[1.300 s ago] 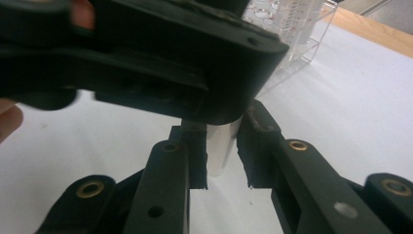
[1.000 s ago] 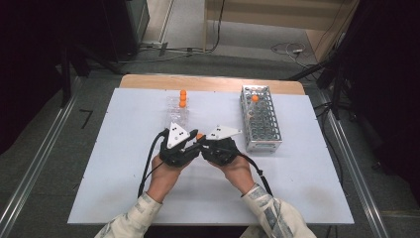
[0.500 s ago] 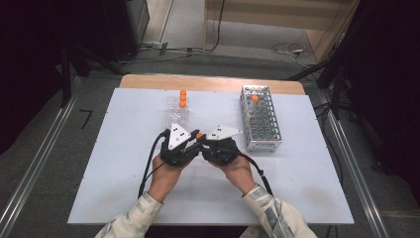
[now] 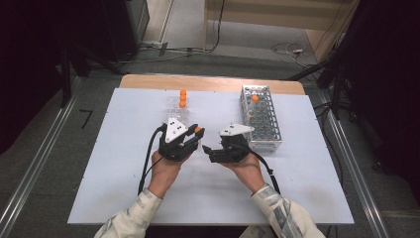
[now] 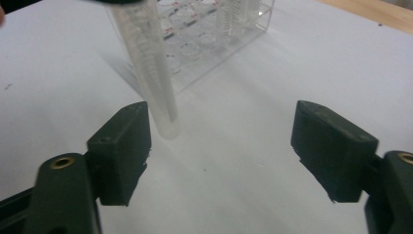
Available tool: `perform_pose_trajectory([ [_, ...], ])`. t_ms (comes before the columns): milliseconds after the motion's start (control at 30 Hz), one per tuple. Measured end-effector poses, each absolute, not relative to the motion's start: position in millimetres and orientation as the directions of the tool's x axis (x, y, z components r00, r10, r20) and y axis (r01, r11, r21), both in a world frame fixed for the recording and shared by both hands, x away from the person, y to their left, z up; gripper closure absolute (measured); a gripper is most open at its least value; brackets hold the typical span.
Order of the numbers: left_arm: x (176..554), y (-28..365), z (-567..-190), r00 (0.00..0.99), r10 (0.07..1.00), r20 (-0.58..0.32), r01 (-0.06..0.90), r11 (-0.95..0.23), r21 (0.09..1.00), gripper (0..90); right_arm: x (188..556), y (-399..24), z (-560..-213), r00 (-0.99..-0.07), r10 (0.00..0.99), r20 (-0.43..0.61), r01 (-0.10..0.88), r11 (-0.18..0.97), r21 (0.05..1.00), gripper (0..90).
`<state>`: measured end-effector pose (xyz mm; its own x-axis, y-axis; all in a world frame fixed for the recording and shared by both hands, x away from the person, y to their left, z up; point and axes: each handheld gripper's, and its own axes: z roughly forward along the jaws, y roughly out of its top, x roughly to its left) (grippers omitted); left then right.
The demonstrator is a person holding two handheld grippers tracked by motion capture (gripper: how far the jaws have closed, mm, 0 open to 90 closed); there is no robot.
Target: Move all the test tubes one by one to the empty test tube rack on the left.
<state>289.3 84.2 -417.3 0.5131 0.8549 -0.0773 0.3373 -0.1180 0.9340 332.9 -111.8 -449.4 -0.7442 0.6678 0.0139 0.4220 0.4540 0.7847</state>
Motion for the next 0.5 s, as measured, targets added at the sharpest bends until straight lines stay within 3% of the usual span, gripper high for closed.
perform_pose_trajectory([
  [500,314,94,-387,0.453,0.889,-0.059,0.315,-0.098,0.944,70.3,332,-132,-452,-0.716,0.698,0.028,0.445,0.426,0.787,20.7],
])
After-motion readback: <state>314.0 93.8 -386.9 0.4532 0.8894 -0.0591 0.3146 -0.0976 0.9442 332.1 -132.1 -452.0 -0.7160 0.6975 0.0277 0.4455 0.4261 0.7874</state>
